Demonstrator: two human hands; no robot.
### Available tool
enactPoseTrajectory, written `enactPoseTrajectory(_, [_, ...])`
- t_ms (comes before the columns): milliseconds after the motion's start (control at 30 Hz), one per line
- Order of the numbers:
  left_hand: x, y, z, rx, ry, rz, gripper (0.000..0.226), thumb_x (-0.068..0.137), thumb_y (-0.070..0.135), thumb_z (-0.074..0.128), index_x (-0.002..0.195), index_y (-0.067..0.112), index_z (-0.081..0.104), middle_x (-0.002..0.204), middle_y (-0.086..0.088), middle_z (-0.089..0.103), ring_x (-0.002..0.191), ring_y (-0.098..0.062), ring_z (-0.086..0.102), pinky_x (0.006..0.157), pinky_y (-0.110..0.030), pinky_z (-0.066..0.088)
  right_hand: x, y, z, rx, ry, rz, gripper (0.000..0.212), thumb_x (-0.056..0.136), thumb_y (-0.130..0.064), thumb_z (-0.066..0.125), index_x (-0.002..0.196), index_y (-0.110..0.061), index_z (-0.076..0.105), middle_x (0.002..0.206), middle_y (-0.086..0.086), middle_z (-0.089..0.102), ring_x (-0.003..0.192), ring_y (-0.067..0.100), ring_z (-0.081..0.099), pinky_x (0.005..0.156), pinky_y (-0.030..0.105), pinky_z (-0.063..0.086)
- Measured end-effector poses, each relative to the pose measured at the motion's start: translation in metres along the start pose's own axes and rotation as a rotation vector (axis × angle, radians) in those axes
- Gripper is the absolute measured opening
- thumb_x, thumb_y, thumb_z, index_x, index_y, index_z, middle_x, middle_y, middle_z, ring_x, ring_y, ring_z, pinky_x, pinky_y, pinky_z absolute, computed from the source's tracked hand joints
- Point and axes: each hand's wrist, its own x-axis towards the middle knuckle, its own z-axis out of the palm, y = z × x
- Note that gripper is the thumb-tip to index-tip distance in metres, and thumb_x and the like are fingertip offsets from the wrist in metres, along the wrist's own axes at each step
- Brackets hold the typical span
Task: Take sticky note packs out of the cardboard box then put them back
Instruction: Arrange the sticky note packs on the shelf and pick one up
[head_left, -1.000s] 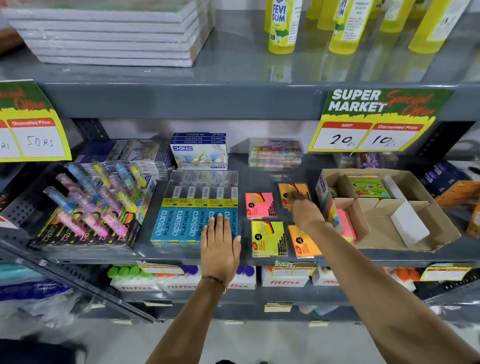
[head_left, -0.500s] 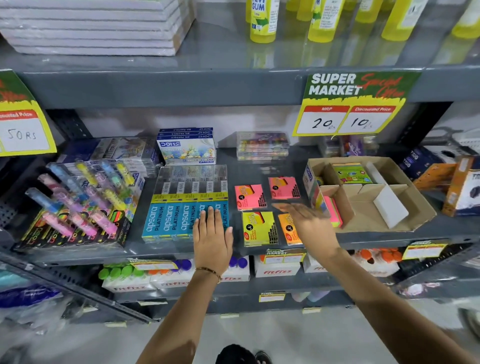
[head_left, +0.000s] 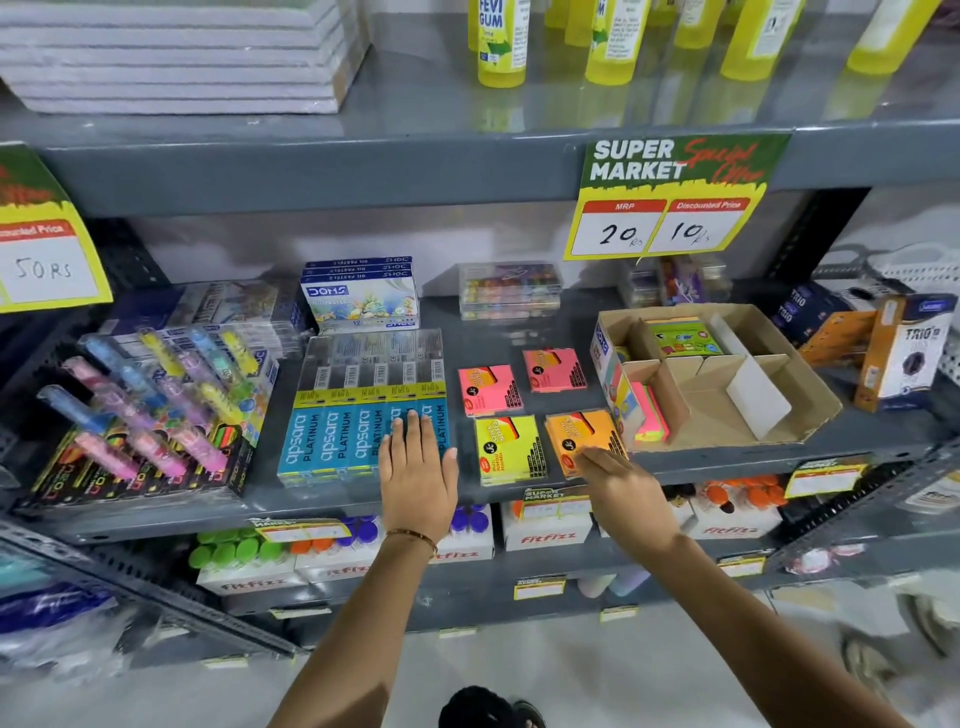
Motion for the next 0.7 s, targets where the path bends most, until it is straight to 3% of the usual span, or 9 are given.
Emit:
enactPoseTrajectory(100, [0.0, -0.001, 0.001, -0.005, -0.001, 0.001, 0.07, 0.096, 0.043, 0.002, 0.13, -0.004, 0.043, 0.134, -0.023, 0.049, 0.126, -0.039, 0.041, 0.106, -0.053, 0.028, 0.006, -0.004, -0.003, 0.138, -0.022, 0.105, 0.028, 0.065, 0.0, 0.077, 0.093, -0.003, 0.073, 0.1, 0.013, 0.075, 0.086, 0.028, 0.073, 0.063, 0.036, 0.061])
enactPoseTrajectory(200, [0.0, -0.001, 0.001, -0.001, 0.004, 0.005, 0.068, 0.097, 0.042, 0.004, 0.13, -0.004, 0.042, 0.134, -0.023, 0.049, 0.127, -0.039, 0.041, 0.106, -0.052, 0.025, 0.04, -0.005, -0.004, 0.224, -0.015, 0.239, 0.032, 0.085, -0.016, 0.064, 0.115, -0.005, 0.063, 0.116, 0.015, 0.069, 0.103, 0.032, 0.066, 0.085, 0.052, 0.056])
enactPoseTrajectory(300, [0.001, -0.001, 0.002, 0.004, 0.001, 0.007, 0.062, 0.095, 0.039, 0.014, 0.131, -0.004, 0.041, 0.135, -0.023, 0.048, 0.128, -0.039, 0.039, 0.107, -0.051, 0.024, 0.092, -0.005, 0.001, 0.221, -0.13, 0.402, 0.038, 0.094, -0.034, 0.05, 0.127, -0.014, 0.05, 0.127, 0.014, 0.058, 0.113, 0.034, 0.058, 0.093, 0.048, 0.051])
enactPoseTrajectory(433, [0.002, -0.001, 0.001, 0.008, -0.013, 0.015, 0.066, 0.096, 0.041, 0.008, 0.133, -0.004, 0.039, 0.137, -0.023, 0.045, 0.129, -0.039, 0.037, 0.107, -0.051, 0.022, 0.134, -0.005, 0.024, 0.178, -0.335, 0.559, 0.052, 0.094, -0.042, 0.05, 0.13, -0.005, 0.043, 0.141, 0.027, 0.038, 0.119, 0.043, 0.05, 0.096, 0.045, 0.047])
enactPoseTrajectory(533, [0.002, -0.002, 0.0, 0.018, -0.026, 0.012, 0.069, 0.097, 0.04, 0.003, 0.131, -0.005, 0.041, 0.135, -0.024, 0.047, 0.127, -0.04, 0.041, 0.104, -0.055, 0.028, 0.143, -0.002, 0.036, 0.142, -0.41, 0.595, 0.05, 0.093, -0.045, 0.049, 0.119, -0.002, 0.054, 0.132, 0.03, 0.048, 0.106, 0.039, 0.058, 0.089, 0.039, 0.05])
enactPoseTrajectory(633, [0.002, -0.002, 0.0, 0.015, -0.028, 0.011, 0.068, 0.097, 0.04, 0.004, 0.131, -0.005, 0.041, 0.135, -0.024, 0.047, 0.126, -0.04, 0.041, 0.103, -0.056, 0.028, 0.147, 0.002, 0.035, 0.172, -0.304, 0.633, 0.053, 0.084, -0.047, 0.059, 0.107, 0.0, 0.06, 0.116, 0.026, 0.058, 0.101, 0.039, 0.057, 0.087, 0.039, 0.05])
enactPoseTrajectory(700, [0.003, -0.002, 0.001, 0.013, -0.028, 0.008, 0.067, 0.096, 0.04, 0.005, 0.132, -0.004, 0.041, 0.136, -0.024, 0.047, 0.127, -0.039, 0.041, 0.104, -0.055, 0.028, 0.147, -0.003, 0.032, 0.199, -0.2, 0.651, 0.06, 0.079, -0.049, 0.064, 0.112, 0.001, 0.057, 0.114, 0.026, 0.058, 0.105, 0.04, 0.053, 0.092, 0.042, 0.046])
